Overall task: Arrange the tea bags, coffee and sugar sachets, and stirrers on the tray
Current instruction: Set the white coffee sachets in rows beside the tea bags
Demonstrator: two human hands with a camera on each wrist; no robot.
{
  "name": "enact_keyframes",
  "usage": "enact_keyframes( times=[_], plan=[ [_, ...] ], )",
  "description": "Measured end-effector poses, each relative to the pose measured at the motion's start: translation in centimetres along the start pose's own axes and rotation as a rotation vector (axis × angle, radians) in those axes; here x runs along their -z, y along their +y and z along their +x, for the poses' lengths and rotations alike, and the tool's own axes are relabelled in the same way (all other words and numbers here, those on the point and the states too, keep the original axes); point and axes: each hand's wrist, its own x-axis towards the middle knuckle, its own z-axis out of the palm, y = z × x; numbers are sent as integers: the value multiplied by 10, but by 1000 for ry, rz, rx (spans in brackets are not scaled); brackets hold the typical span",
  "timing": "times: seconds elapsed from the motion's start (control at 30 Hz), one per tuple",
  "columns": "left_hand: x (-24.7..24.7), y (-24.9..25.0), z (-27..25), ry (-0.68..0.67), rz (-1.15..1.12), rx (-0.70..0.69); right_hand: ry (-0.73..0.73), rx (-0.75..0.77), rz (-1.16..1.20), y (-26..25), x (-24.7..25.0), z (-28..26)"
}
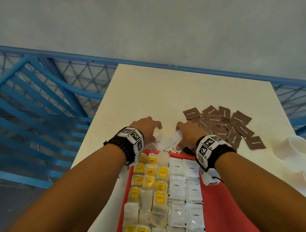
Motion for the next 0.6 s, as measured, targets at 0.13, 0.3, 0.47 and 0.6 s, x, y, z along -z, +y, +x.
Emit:
enact_keyframes(
  times=[0.13,0.3,0.47,0.6],
  plan=[
    [2,18,19,-92,125,-77,31,41,77,4,-2,-1],
    [-9,27,35,-135,114,-84,82,55,81,10,-3,0],
    [-15,26,43,-85,110,-82,141,32,171,20,6,-4],
    [-12,21,44,-17,-37,-56,219,18,341,31,22,-9]
  ],
)
